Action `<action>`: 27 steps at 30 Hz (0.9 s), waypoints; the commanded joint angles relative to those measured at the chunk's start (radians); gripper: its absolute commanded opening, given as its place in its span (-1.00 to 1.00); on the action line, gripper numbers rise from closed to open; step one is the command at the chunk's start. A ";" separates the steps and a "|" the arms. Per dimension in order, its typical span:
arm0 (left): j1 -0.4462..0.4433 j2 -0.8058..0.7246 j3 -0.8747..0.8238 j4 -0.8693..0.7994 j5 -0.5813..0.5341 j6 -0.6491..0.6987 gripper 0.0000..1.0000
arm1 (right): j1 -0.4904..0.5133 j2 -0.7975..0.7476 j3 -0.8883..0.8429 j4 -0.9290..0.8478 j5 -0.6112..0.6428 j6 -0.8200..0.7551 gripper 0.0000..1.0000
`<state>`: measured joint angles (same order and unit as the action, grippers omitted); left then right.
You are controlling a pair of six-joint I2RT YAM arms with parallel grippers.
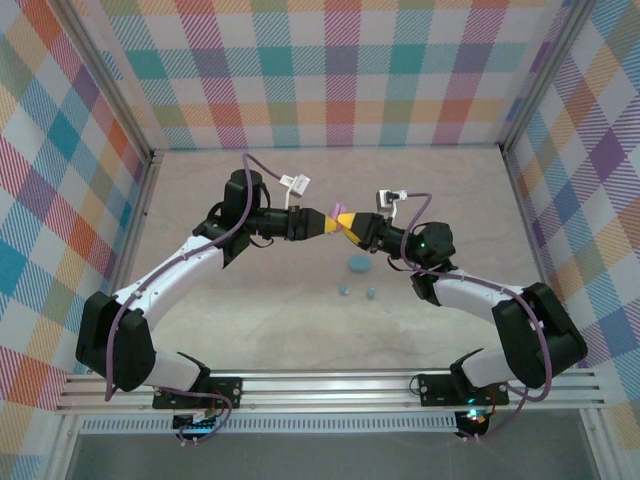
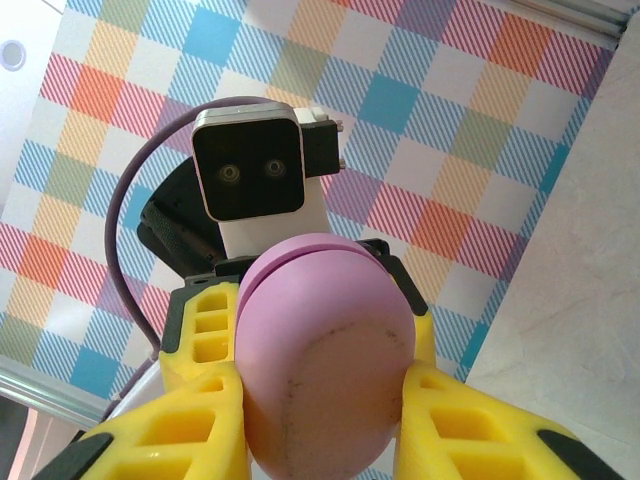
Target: Insert wireless bluetooth earbuds into charging case
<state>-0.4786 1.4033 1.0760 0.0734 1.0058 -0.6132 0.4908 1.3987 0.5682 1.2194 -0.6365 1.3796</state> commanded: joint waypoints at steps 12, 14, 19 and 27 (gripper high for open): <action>0.057 -0.034 0.004 0.035 0.009 0.005 -0.11 | -0.003 -0.010 -0.023 0.011 -0.002 0.004 -0.81; 0.058 -0.043 0.003 0.018 -0.008 0.020 -0.11 | -0.003 -0.011 -0.023 0.009 0.000 0.004 -0.81; 0.058 -0.063 -0.015 0.030 -0.058 0.017 -0.23 | -0.001 -0.006 -0.018 0.003 0.003 0.004 -0.80; 0.038 -0.074 -0.003 -0.041 -0.120 0.074 -0.03 | 0.009 0.006 0.005 -0.010 0.006 0.000 -0.80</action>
<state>-0.4362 1.3491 1.0657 0.0757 0.9184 -0.5880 0.4915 1.3994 0.5556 1.1984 -0.6216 1.3800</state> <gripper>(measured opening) 0.475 0.318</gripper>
